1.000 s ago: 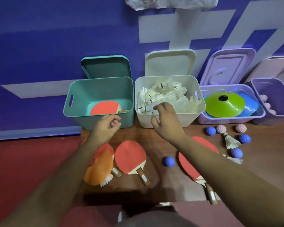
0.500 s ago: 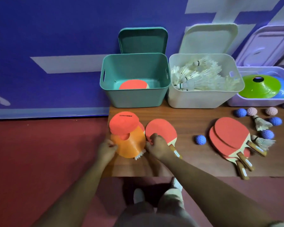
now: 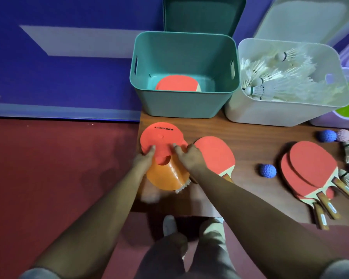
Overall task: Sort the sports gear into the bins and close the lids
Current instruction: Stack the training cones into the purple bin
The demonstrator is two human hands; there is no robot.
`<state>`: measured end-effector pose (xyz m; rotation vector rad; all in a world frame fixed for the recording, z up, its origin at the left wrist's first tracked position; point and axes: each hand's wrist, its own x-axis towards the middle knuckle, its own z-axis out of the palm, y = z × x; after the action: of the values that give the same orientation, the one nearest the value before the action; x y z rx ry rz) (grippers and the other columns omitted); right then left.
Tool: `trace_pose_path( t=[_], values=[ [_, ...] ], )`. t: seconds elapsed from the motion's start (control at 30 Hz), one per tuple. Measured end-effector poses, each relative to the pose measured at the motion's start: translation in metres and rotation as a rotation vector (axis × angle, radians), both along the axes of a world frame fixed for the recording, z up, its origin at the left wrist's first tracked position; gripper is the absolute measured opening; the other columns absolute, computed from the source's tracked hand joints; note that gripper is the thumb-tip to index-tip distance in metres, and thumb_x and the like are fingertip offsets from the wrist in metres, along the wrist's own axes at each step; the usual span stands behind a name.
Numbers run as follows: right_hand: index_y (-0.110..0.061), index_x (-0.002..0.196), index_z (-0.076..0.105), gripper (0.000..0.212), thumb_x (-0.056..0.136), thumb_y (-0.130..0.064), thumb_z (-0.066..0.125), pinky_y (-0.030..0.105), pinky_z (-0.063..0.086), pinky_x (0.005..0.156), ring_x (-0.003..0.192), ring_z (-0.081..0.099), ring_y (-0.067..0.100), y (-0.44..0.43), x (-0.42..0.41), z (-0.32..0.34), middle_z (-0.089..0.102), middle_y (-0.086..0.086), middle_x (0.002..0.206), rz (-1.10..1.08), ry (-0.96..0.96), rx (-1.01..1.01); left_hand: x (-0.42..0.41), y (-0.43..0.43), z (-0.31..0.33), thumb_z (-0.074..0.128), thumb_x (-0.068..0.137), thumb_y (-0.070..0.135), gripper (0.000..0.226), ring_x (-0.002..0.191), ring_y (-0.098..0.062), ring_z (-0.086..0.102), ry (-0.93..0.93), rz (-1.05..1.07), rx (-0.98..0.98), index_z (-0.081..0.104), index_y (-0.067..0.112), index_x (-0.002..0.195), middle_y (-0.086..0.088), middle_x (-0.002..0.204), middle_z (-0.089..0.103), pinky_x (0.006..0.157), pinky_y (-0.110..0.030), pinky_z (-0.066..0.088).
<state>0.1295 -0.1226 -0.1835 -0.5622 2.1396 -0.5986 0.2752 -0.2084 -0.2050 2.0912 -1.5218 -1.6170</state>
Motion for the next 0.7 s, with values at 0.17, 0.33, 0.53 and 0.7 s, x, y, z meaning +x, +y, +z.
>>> trace_pose_path(
  t=[0.17,0.33,0.53,0.7],
  values=[
    [-0.005,0.094,0.070,0.050,0.086,-0.054,0.061,0.045,0.048,0.092,0.103,0.060,0.036,-0.017,-0.007,-0.012,0.072,0.017,0.100,0.071,0.119,-0.055,-0.001,-0.008,-0.010,0.078,0.076,0.029,0.033,0.095,-0.027,0.066,0.078,0.069,-0.197,0.058,0.012,0.097,-0.010,0.101,0.068,0.088,-0.042,0.053],
    [-0.014,0.066,0.058,0.026,0.080,-0.026,0.077,0.032,0.042,0.063,0.064,0.055,0.019,-0.015,-0.011,0.001,0.062,0.000,0.068,-0.025,-0.012,-0.179,-0.008,-0.005,0.007,0.066,0.084,-0.002,0.032,0.088,-0.019,0.060,0.383,0.163,-0.203,0.047,0.014,0.103,-0.004,0.095,0.064,0.077,-0.032,0.049],
    [-0.007,0.082,0.060,0.022,0.088,-0.026,0.070,0.028,0.048,0.060,0.068,0.057,0.016,0.002,-0.014,0.044,0.061,0.006,0.075,-0.283,-0.388,-0.381,-0.001,-0.003,0.044,0.052,0.085,-0.017,0.036,0.093,-0.018,0.060,0.731,0.303,-0.039,0.048,0.016,0.099,-0.007,0.102,0.062,0.083,-0.039,0.050],
    [-0.008,0.114,0.058,0.034,0.087,-0.024,0.072,0.024,0.044,0.050,0.058,0.057,0.010,0.012,-0.028,0.085,0.066,0.002,0.085,-0.443,-0.596,-0.518,-0.003,0.008,0.087,0.048,0.083,-0.021,0.041,0.097,-0.018,0.059,0.879,0.141,0.098,0.049,0.014,0.105,-0.007,0.104,0.063,0.080,-0.031,0.052]
  ],
)
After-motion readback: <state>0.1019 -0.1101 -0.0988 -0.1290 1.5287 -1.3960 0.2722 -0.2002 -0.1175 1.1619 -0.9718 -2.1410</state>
